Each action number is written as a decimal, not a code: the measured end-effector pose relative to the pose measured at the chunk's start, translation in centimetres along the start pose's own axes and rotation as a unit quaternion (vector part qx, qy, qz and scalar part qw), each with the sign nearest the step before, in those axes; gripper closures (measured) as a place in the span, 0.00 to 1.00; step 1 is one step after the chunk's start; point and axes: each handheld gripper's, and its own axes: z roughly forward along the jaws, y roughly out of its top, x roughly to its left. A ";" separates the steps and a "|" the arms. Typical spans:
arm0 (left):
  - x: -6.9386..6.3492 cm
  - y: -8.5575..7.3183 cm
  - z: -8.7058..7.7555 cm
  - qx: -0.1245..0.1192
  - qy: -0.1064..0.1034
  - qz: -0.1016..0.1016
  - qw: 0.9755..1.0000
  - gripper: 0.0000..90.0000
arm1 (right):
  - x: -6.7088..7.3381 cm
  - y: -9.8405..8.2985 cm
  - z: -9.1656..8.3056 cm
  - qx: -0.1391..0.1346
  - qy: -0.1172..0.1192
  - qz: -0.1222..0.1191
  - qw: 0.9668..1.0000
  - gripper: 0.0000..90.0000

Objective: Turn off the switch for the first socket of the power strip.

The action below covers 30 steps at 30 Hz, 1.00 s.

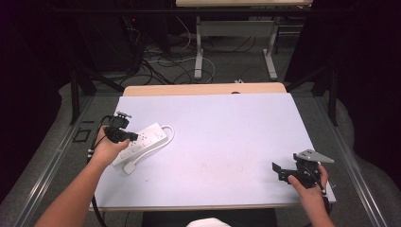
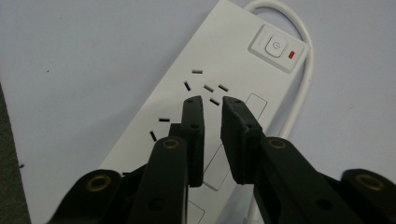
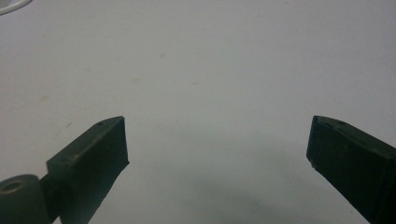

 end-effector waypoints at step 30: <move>-1.4 0.5 2.1 0.032 -0.020 -0.035 0.999 1.00 | 0.0 0.0 0.0 -0.001 0.003 -0.002 1.000 0.06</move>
